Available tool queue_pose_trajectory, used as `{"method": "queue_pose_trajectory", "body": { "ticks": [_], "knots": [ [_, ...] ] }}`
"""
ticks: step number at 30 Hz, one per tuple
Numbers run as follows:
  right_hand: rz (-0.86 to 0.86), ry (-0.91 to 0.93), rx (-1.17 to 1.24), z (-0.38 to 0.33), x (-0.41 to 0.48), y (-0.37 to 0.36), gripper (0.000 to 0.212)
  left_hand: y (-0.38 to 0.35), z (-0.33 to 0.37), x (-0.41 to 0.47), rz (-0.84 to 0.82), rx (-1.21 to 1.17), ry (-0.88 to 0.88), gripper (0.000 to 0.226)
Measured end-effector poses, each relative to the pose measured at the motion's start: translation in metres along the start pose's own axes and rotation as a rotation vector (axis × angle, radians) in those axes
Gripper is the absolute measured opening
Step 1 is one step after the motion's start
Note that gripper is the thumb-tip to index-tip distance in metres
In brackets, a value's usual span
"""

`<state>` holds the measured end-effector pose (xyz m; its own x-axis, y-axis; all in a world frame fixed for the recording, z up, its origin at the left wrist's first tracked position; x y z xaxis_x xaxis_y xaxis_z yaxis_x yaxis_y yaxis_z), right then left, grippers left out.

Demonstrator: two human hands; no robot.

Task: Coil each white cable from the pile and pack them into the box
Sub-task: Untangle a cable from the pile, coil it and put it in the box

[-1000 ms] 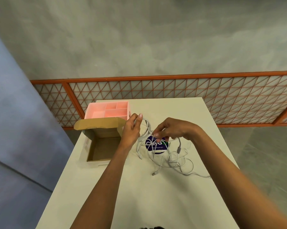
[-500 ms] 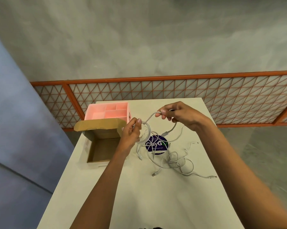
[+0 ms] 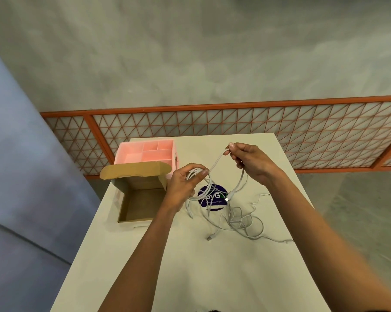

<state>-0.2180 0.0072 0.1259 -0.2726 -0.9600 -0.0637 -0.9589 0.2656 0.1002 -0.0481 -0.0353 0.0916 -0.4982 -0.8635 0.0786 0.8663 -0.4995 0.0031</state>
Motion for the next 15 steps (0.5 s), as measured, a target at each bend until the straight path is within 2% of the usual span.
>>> {"method": "queue_pose_trajectory", "body": {
  "ticks": [4, 6, 10, 13, 15],
  "knots": [
    [0.038, -0.023, 0.109, 0.01, 0.004, 0.007, 0.025, 0.009, -0.001, 0.003, 0.095, -0.083, 0.023, 0.005],
    [-0.012, -0.021, 0.16, 0.016, 0.005, 0.006, 0.02, 0.017, -0.001, 0.004, 0.152, -0.13, 0.026, 0.007],
    [-0.133, -0.016, 0.049, 0.04, 0.001, 0.003, 0.021, 0.027, 0.001, 0.006, 0.225, -0.221, 0.026, 0.009],
    [-0.019, 0.008, -0.123, 0.054, 0.0, 0.011, 0.019, 0.024, 0.004, 0.008, 0.222, -0.223, 0.028, 0.008],
    [0.102, 0.018, -0.136, 0.058, 0.001, 0.017, 0.017, 0.019, 0.004, 0.008, 0.204, -0.221, 0.039, 0.007]
  ]
}}
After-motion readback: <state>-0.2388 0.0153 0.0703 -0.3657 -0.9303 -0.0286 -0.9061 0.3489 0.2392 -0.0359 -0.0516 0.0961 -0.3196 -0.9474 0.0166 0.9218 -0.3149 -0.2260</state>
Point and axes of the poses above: each hand's wrist, its own x-axis towards the middle knuckle, its own y-axis out of the back of the hand, z = x × y, the point moved 10 cm from there along x, towards the middle knuckle, and after that the axes turned 1 degree about -x, right-handed, at the moved point
